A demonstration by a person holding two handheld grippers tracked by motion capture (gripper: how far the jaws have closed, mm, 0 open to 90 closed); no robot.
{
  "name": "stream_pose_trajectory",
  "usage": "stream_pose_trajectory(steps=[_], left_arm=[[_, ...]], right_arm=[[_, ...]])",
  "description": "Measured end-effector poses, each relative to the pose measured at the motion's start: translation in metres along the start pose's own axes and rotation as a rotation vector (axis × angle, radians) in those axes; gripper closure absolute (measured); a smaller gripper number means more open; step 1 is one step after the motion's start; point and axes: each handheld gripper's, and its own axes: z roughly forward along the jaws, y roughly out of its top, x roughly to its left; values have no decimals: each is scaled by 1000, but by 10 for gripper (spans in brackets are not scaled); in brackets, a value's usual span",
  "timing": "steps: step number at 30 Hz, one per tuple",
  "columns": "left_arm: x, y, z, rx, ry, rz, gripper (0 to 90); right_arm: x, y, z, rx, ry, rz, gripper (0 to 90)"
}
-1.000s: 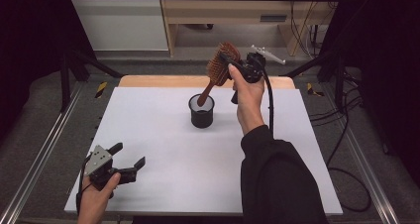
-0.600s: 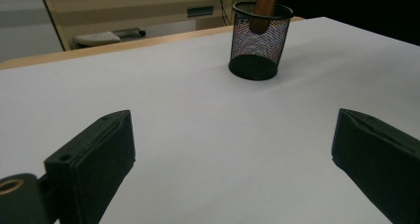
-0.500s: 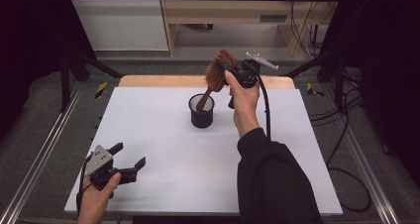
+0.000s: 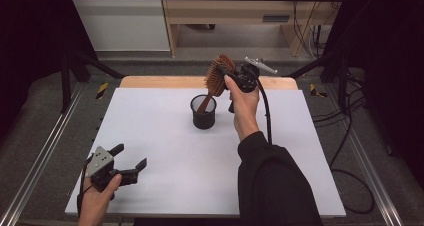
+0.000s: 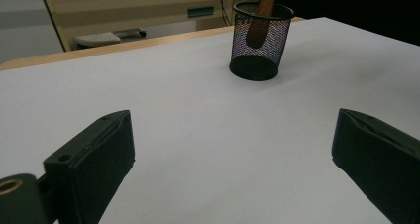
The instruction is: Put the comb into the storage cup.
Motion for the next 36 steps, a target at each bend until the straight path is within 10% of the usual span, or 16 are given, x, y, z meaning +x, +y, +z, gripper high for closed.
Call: stream_pose_trajectory(steps=[36], left_arm=[[1,0,0,-1,-2,-3,32]], right_arm=[[4,-24,16,56,7,-59,507]])
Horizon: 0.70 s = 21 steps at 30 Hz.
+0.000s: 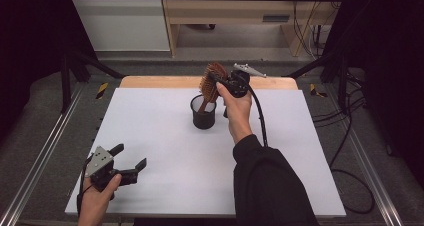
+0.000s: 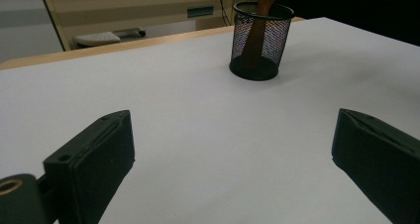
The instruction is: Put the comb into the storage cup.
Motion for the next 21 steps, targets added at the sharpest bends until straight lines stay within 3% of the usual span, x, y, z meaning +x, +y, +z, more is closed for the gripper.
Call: stream_pose_trajectory(steps=[21], left_arm=[[-1,0,1,4,-7,5,32]], right_arm=[[-3,-3,5,10,6,5,500]])
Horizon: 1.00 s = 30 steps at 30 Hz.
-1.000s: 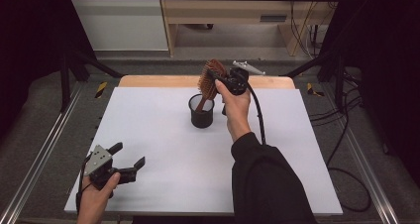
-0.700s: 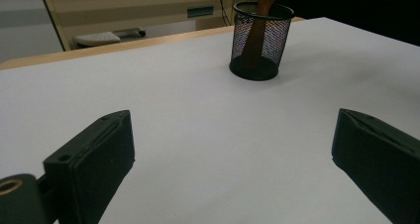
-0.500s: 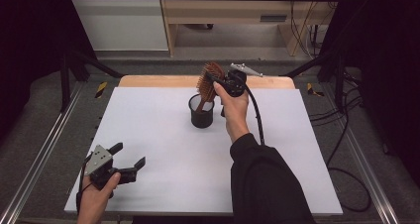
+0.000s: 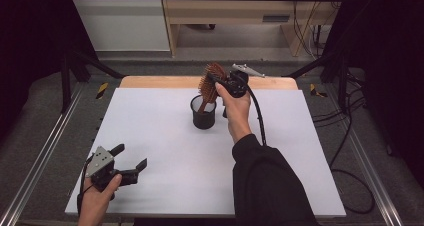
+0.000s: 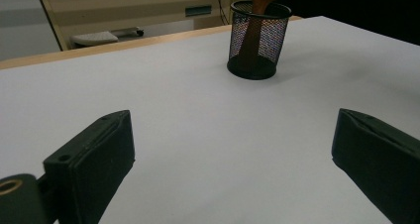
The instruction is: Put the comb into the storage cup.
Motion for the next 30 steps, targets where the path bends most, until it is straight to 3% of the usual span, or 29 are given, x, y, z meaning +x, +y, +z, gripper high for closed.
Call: stream_pose_trajectory(steps=[21,30], left_arm=[[-1,0,1,4,-4,4,32],[-1,0,1,4,-5,4,32]], right_arm=[[-16,3,4,25,-27,42,476],[-19,3,3,31,-22,33,467]])
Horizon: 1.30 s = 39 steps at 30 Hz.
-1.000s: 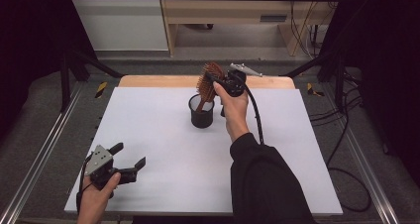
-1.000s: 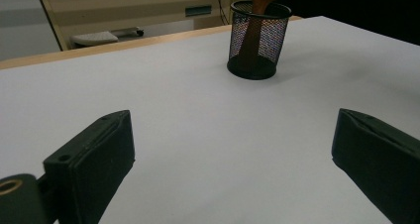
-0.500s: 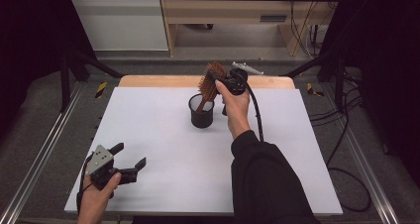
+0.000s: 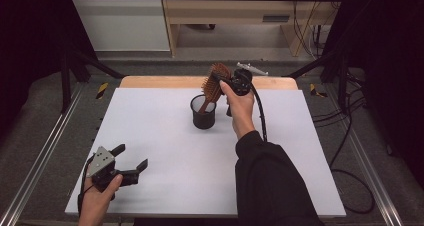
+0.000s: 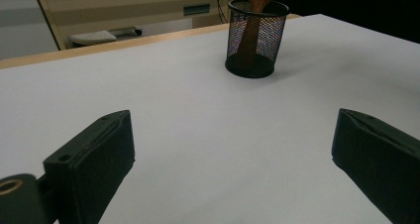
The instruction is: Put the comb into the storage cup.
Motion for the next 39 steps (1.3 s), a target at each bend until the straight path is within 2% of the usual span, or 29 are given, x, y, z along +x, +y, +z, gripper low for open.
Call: stream_pose_trajectory(steps=[39], left_arm=[[0,0,1,7,-2,3,32]], right_arm=[[-3,2,-4,34,8,-14,436]])
